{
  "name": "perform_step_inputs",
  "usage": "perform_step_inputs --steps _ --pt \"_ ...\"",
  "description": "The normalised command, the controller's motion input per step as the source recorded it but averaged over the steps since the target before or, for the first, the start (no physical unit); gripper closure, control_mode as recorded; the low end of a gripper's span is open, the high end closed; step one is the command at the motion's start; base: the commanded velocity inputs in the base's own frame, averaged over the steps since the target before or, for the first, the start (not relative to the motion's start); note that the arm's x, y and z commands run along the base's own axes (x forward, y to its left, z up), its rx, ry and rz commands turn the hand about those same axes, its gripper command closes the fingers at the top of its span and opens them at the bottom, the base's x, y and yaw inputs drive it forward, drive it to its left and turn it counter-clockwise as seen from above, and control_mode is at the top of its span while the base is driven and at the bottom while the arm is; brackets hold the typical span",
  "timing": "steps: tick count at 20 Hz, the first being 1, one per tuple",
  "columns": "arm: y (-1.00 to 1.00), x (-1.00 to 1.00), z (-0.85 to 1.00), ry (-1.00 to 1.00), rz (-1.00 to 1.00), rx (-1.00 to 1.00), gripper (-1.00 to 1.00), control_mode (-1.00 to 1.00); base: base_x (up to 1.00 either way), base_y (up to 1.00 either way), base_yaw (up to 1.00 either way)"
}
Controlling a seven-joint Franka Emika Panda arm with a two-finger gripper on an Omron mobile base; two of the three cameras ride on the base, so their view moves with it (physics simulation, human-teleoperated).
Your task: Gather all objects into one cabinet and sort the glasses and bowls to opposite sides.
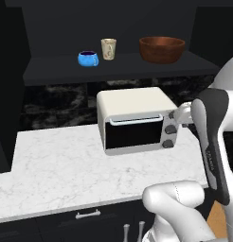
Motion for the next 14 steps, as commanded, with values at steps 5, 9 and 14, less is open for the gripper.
perform_step_inputs --steps 5,9,14 --pt "0.16 -0.18 -0.04 -0.01 0.00 -0.01 -1.00 -1.00 0.00 0.00 0.00" --pt "0.27 -0.10 -0.03 -0.01 0.00 -0.01 -1.00 -1.00 0.00 0.00 0.00" --pt "0.03 -0.16 -0.06 -0.04 0.00 0.00 -1.00 -1.00 0.00 0.00 0.00"
